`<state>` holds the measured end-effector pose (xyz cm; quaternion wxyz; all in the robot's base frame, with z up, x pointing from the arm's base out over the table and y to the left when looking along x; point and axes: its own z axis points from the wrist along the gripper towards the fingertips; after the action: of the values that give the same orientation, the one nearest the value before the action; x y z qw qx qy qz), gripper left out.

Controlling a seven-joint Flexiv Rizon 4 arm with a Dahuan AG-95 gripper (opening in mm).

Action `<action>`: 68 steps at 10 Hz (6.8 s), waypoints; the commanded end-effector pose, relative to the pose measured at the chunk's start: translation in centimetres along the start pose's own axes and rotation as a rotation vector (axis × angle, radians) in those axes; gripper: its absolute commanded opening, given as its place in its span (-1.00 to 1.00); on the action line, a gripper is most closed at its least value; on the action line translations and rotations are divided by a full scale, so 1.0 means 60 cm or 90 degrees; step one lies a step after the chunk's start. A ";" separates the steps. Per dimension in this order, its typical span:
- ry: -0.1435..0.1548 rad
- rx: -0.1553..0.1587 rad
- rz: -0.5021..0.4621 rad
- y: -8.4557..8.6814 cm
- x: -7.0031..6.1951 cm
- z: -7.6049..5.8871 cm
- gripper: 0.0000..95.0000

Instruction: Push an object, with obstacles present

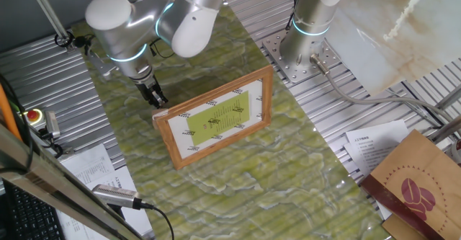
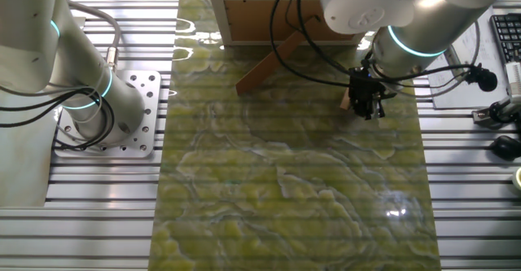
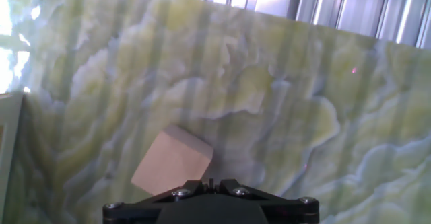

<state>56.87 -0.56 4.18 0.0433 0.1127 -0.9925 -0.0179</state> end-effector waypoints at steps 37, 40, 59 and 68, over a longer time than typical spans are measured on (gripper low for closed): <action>-0.003 0.002 0.048 0.049 -0.108 -0.010 -1.00; -0.002 0.002 0.050 0.049 -0.113 -0.015 -1.00; -0.022 0.006 0.162 0.003 -0.137 -0.022 -1.00; -0.039 0.004 0.194 0.022 -0.161 -0.024 -1.00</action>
<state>65.91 3.03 4.84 0.0137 -0.0393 -0.9991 -0.0102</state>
